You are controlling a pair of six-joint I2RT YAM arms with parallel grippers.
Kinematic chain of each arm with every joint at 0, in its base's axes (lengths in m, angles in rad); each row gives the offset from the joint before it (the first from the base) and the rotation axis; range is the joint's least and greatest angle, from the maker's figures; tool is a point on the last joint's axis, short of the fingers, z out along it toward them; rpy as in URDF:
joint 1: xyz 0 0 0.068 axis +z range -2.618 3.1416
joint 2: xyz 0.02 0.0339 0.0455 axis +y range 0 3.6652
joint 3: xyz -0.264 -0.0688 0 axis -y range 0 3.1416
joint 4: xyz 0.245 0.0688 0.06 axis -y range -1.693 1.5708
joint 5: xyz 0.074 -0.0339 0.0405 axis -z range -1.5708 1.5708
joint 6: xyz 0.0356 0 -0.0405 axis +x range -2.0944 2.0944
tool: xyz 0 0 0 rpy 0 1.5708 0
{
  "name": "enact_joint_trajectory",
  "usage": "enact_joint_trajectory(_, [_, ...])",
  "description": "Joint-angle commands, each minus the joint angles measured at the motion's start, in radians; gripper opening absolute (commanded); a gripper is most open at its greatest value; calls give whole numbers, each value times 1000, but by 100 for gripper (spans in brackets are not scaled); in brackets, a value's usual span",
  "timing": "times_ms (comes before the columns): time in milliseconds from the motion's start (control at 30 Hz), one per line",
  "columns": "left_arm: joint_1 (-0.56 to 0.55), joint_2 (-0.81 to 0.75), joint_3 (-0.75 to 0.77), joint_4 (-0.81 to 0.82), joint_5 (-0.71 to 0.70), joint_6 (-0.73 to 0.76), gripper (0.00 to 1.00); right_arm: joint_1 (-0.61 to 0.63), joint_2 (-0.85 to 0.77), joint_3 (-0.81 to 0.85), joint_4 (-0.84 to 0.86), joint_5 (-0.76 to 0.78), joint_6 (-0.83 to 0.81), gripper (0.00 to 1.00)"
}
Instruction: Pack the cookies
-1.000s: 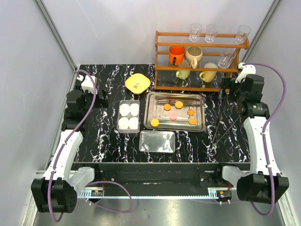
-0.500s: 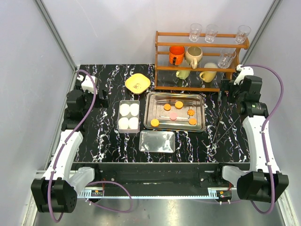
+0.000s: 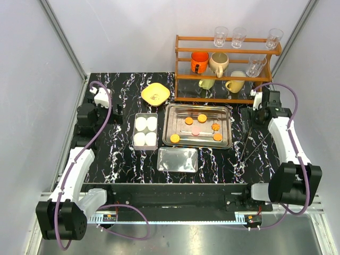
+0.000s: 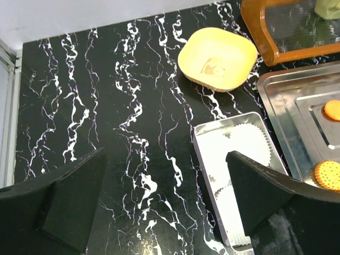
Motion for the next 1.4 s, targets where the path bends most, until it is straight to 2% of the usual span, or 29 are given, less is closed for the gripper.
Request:
enact_joint_trajectory(0, [6, -19, -35, 83, 21, 30, 99, 2, 39, 11, -94, 39, -66, 100])
enact_joint_trajectory(467, [6, -7, -98, 161, 35, 48, 99, -67, 218, 51, -234, -126, -86, 100])
enact_joint_trajectory(1367, [6, 8, -153, 230, 31, 70, 99, -123, 384, 26, -220, -178, -123, 100])
